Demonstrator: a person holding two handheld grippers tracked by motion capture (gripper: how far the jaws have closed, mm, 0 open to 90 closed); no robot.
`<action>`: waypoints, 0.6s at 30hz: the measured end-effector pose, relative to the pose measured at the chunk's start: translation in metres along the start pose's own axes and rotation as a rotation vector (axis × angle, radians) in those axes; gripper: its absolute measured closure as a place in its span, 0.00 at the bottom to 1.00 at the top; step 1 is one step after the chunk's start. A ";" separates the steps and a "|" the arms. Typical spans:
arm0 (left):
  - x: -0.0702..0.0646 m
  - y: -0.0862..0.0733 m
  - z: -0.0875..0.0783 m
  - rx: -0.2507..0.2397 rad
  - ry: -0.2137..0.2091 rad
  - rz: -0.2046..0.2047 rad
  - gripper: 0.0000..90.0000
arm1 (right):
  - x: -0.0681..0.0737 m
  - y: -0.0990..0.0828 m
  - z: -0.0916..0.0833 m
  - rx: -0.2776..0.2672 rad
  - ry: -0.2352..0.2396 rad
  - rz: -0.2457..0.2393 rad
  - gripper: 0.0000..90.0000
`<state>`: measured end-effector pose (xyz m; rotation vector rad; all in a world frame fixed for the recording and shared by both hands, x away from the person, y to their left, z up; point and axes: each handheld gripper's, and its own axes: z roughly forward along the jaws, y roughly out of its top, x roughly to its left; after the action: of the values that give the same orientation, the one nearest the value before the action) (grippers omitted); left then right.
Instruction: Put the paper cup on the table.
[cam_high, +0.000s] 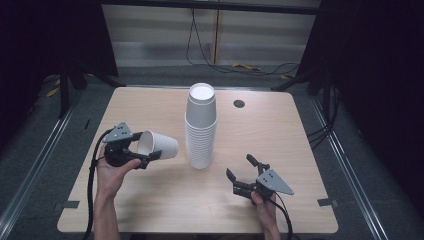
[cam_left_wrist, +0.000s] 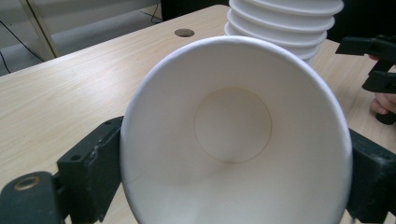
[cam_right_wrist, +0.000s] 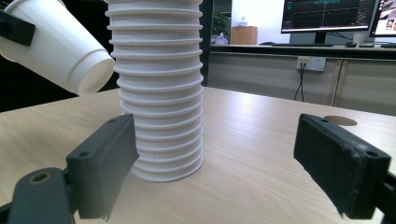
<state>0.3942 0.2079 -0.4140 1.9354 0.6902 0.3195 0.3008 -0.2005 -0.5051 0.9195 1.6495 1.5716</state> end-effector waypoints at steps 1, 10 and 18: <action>0.002 0.001 0.001 0.019 0.007 0.007 0.11 | 0.000 0.000 0.000 -0.002 0.004 -0.002 0.15; 0.016 0.009 0.011 0.108 0.047 0.006 0.11 | 0.000 0.000 -0.001 -0.008 0.000 -0.005 0.15; 0.018 0.016 0.018 0.235 0.081 0.045 0.11 | 0.000 0.000 -0.001 -0.011 -0.018 0.002 0.15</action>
<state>0.4230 0.2003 -0.4092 2.1730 0.7660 0.3600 0.2997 -0.2011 -0.5054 0.9278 1.6264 1.5678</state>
